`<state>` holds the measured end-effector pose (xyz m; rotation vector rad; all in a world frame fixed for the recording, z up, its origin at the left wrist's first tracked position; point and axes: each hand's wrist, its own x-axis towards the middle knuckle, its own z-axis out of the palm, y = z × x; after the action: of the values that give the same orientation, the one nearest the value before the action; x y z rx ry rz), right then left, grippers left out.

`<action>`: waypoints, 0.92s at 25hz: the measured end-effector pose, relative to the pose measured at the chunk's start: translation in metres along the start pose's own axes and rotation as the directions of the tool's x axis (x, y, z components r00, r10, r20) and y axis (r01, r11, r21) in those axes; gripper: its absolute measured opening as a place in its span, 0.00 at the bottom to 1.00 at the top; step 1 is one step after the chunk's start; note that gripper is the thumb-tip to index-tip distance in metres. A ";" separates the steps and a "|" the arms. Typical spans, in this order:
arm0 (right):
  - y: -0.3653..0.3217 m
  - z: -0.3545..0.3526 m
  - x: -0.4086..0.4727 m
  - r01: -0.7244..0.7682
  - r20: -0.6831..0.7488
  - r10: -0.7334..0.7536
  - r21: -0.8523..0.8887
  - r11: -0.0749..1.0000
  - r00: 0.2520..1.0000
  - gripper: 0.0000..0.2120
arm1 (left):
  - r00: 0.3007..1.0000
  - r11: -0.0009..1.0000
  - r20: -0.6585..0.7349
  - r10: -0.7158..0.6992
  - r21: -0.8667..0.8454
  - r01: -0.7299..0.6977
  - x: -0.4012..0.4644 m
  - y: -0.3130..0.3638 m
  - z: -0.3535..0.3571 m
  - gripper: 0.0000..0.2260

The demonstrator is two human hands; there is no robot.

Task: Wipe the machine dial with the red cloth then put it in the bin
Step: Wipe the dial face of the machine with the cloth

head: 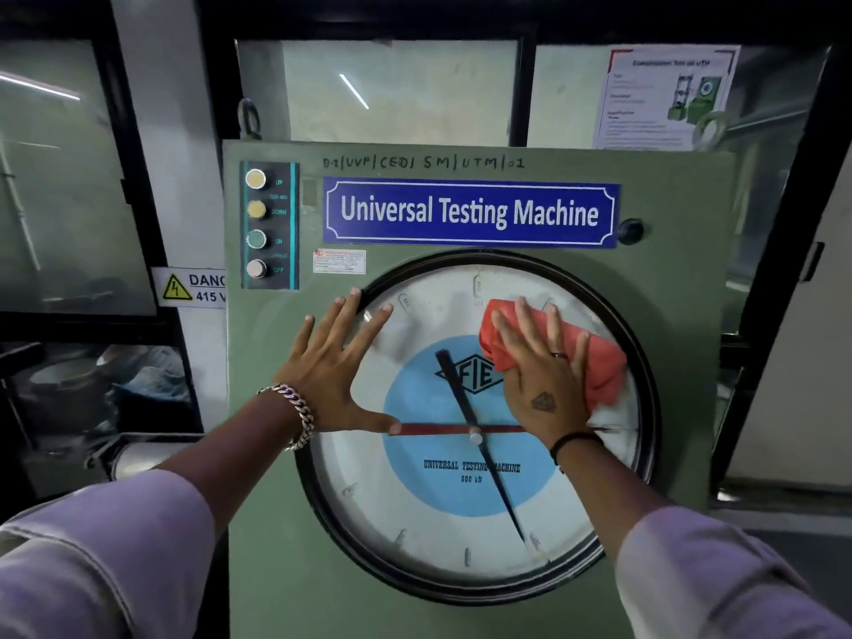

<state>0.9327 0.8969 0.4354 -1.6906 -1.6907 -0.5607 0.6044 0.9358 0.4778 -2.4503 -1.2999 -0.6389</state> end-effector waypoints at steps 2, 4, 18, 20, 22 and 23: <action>-0.004 -0.008 -0.003 -0.017 0.035 0.016 0.032 0.999 0.999 0.43 | 1.000 1.000 0.024 0.000 0.008 0.000 -0.005 0.000 -0.007 0.70; -0.004 -0.022 -0.007 0.009 0.097 -0.015 0.058 0.998 0.995 0.40 | 1.000 0.999 0.027 0.001 0.034 -0.002 -0.013 0.001 -0.019 0.69; -0.136 -0.066 -0.007 0.292 0.177 -0.571 0.717 0.632 0.801 0.36 | 0.964 0.930 0.002 -0.267 0.261 0.257 -0.154 0.017 -0.137 0.65; -0.173 -0.062 -0.020 0.330 0.152 -0.662 0.772 0.543 0.734 0.37 | 0.932 0.891 0.012 -0.361 0.298 0.341 -0.193 0.020 -0.151 0.65; -0.210 -0.059 -0.036 0.351 0.136 -0.728 0.808 0.474 0.672 0.38 | 0.901 0.853 0.021 -0.432 0.333 0.401 -0.230 0.022 -0.166 0.64; -0.227 -0.059 -0.043 0.357 0.126 -0.752 0.822 0.444 0.646 0.38 | 0.887 0.833 0.021 -0.461 0.355 0.424 -0.248 0.022 -0.174 0.64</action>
<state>0.7153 0.8100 0.4803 -0.5944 -2.4341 0.3467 0.4578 0.6705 0.4993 -1.9322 -1.8742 -0.3418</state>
